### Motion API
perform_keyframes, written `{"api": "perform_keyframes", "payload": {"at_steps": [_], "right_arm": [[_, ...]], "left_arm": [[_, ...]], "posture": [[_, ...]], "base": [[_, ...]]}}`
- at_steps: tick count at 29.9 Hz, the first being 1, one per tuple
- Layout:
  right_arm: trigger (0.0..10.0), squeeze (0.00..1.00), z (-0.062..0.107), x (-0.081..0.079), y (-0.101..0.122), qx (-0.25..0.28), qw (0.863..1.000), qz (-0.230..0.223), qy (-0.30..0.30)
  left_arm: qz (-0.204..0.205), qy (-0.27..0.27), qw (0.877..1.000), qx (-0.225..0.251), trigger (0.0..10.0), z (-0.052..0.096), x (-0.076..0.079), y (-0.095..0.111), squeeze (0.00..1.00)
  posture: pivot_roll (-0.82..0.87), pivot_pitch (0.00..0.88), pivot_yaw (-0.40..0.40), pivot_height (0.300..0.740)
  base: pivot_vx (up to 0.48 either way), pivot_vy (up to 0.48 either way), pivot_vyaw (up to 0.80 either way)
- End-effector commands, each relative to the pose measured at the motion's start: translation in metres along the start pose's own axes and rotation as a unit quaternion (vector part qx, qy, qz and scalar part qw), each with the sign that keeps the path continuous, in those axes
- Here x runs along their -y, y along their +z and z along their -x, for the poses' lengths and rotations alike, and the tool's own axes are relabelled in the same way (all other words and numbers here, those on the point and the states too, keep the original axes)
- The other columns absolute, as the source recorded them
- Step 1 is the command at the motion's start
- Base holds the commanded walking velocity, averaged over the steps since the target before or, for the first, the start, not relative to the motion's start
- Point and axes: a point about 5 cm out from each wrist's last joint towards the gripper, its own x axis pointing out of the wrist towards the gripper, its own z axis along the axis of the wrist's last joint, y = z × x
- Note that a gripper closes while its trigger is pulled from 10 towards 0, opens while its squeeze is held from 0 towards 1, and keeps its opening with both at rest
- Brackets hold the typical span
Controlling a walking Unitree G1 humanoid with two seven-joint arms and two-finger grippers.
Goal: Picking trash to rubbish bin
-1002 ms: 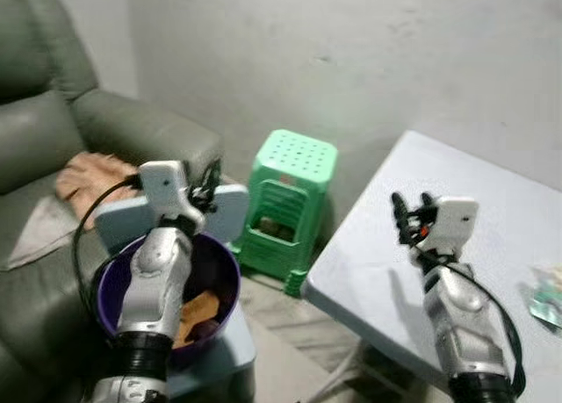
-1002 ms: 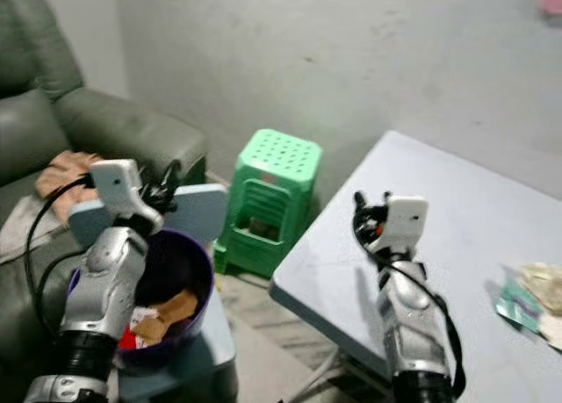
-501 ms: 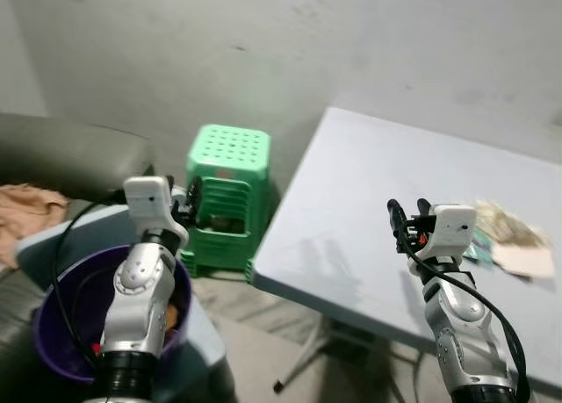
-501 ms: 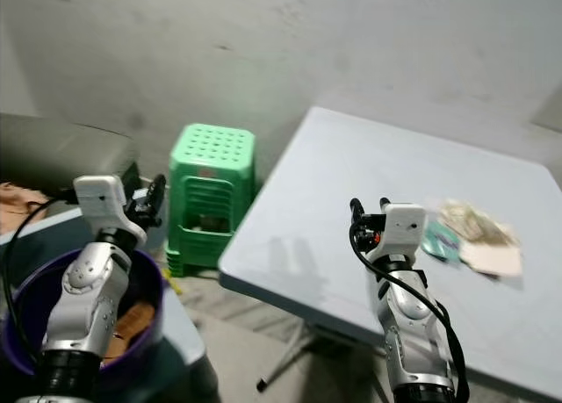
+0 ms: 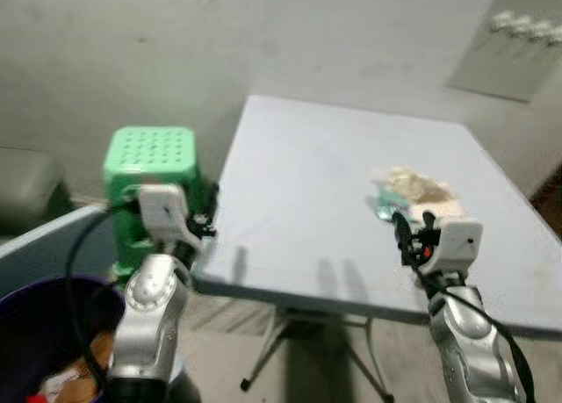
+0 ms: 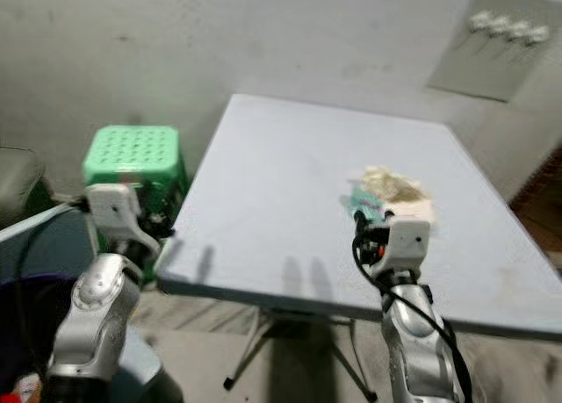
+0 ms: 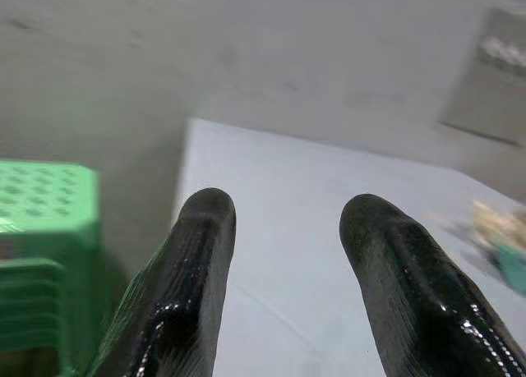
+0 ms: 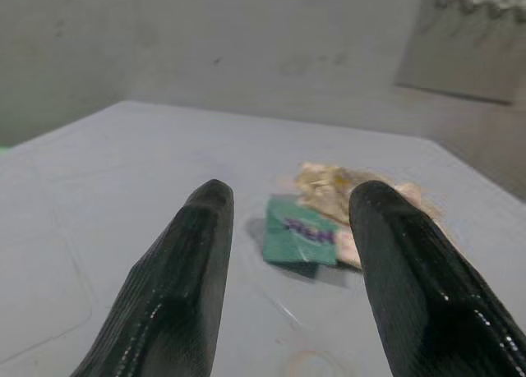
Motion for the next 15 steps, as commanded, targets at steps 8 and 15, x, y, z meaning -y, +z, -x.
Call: {"api": "perform_keyframes", "payload": {"at_steps": [8,15], "right_arm": [[10.0,0.0,0.004,-0.001,0.002,-0.007,1.0,-0.015,-0.008],[10.0,0.0,0.002,-0.002,-0.002,-0.021,0.999,-0.014,-0.028]], "left_arm": [[-0.002,0.006,1.0,-0.003,10.0,-0.005,0.003,0.008,0.0],[-0.01,0.012,1.0,0.002,10.0,-0.015,-0.002,0.014,0.0]], "posture": [[0.0,0.0,-0.087,0.74],[-0.02,0.0,-0.06,0.74]], "base": [[0.0,0.0,-0.39],[0.0,0.0,0.0]]}}
